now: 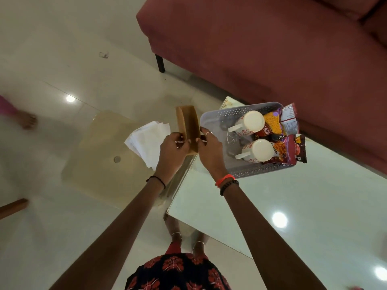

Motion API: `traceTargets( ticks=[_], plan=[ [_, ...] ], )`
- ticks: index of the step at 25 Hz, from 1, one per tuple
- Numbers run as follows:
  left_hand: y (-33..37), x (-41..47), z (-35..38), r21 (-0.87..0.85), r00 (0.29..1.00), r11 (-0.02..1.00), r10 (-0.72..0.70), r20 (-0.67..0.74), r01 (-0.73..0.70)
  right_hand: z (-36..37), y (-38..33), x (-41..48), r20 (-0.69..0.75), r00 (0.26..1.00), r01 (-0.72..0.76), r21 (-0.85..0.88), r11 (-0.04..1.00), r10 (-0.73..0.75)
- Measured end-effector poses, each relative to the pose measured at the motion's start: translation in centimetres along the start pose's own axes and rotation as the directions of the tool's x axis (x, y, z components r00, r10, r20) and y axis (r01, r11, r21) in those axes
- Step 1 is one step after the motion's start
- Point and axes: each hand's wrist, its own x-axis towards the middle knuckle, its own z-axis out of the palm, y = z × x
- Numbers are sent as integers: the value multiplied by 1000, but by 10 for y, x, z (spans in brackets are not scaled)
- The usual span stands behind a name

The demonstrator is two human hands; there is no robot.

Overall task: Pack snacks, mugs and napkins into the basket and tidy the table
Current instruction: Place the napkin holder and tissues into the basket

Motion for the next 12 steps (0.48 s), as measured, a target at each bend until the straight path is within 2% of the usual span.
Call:
traceTargets(
  ticks=[3,6,9,12],
  plan=[
    [18,-3,37,-19,996,999,46,78,-45,-37,17,1,-103,995,1,-15,1000,-2],
    [23,-2,72,37,983,998,37,178,-45,-61,40,4,-154,986,-80,-55,995,70],
    [18,-2,100,78,969,997,8,245,-27,-70,68,11,-164,972,-178,-50,983,168],
    [9,1,119,112,958,994,-40,284,9,-71,92,24,-133,970,-215,-66,974,205]
  ],
)
